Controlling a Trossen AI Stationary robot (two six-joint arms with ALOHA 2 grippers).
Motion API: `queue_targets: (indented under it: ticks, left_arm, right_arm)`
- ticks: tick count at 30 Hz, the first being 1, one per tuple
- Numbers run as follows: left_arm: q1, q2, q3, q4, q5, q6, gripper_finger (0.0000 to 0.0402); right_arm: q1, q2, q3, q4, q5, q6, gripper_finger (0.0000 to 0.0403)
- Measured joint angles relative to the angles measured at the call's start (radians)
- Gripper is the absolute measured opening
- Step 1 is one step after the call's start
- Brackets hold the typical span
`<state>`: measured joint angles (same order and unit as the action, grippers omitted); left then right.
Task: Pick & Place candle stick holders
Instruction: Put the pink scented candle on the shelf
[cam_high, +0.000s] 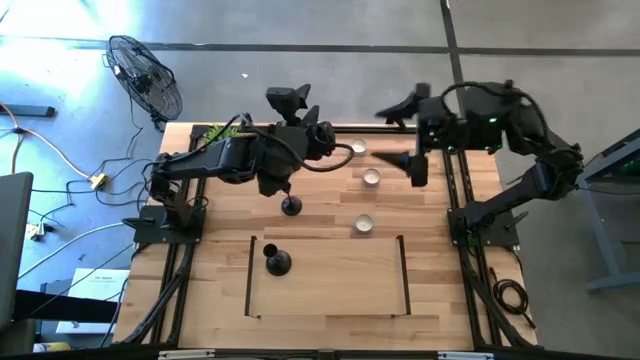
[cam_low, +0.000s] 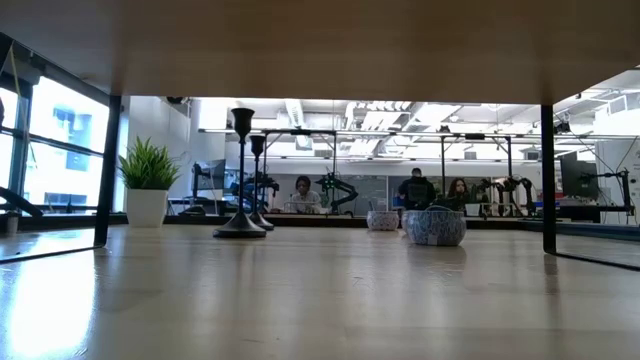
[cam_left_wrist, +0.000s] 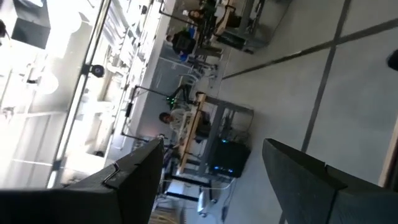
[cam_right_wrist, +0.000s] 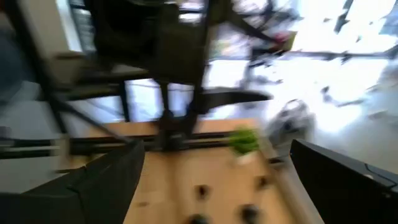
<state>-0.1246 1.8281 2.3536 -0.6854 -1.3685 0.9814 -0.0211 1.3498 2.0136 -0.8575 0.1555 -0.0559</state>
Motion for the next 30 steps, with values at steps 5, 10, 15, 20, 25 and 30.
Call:
queue_targets:
  ticks: [5,10,15,20,25,30]
  left_arm:
    - [-0.019,-0.057,0.0,-0.003,0.082,-0.09,0.0269]
    - [-0.02,-0.139,0.0,-0.066,0.224,-0.226,0.0269]
    - [0.003,-0.223,0.001,-0.19,0.457,-0.435,0.0269]
    - [0.053,-0.274,0.001,-0.294,0.723,-0.625,0.0269]
    - [0.105,-0.283,0.001,-0.387,0.829,-0.715,0.0269]
    - [0.134,-0.273,0.001,-0.47,0.866,-0.778,0.0269]
  right_arm:
    - [-0.038,-0.063,0.002,-0.023,0.268,-0.118,0.0397]
    - [-0.135,-0.073,0.003,-0.134,0.432,-0.039,0.0395]
    - [-0.334,-0.01,0.002,-0.394,0.186,0.155,0.0395]
    - [-0.447,0.115,-0.001,-0.575,0.027,0.181,0.0394]
    - [-0.465,0.224,0.0,-0.591,0.024,0.177,0.0394]
    - [-0.441,0.331,0.0,-0.577,-0.127,0.099,0.0394]
